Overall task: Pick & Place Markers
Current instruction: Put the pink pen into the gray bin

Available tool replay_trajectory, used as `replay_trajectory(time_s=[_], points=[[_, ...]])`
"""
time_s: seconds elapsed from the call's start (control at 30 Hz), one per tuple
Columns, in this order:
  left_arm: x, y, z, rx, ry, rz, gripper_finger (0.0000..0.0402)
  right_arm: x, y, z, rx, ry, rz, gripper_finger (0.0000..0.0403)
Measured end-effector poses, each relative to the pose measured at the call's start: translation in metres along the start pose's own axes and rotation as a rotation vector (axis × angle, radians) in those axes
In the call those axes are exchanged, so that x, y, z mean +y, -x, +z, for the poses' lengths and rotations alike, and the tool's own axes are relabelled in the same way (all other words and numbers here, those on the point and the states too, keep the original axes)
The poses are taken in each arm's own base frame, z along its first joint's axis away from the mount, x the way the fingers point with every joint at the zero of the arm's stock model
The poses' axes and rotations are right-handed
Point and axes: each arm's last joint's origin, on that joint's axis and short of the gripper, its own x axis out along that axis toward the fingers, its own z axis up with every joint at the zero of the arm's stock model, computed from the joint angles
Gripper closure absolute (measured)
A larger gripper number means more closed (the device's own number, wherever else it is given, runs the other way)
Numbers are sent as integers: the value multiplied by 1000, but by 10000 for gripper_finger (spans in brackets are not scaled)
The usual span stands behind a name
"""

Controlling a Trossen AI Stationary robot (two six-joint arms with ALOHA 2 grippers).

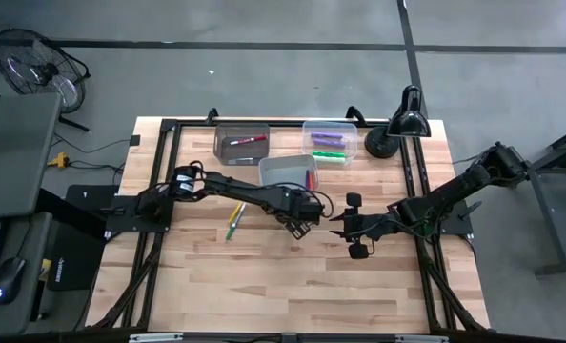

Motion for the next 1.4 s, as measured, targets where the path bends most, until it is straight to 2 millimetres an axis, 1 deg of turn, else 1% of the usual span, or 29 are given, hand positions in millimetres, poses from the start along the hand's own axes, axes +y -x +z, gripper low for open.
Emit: replay_trajectory(time_s=[0.13, 0.27, 0.47, 0.67, 0.93, 1.07, 1.17, 1.4], points=[[1, 0, 1, -3, -1, 3, 199, 0, 0, 0, 0, 0, 0, 263], [0, 0, 0, -4, -60, 3, 199, 0, 0, 0, 0, 0, 0, 263], [1, 0, 1, -12, -209, 14, 199, 0, 0, 0, 0, 0, 0, 263], [2, 0, 2, -53, -345, 71, 199, 0, 0, 0, 0, 0, 0, 263], [2, 0, 2, -43, -578, 72, 199, 0, 0, 0, 0, 0, 0, 263], [-1, -9, 3, -43, -646, 74, 199, 0, 0, -1, 5, -2, 3, 263], [-2, -8, 2, -39, -717, 58, 199, 0, 0, 0, 1, -3, 3, 263], [-2, -9, 6, -60, -730, 42, 199, 0, 0, -1, 4, 3, 4, 263]])
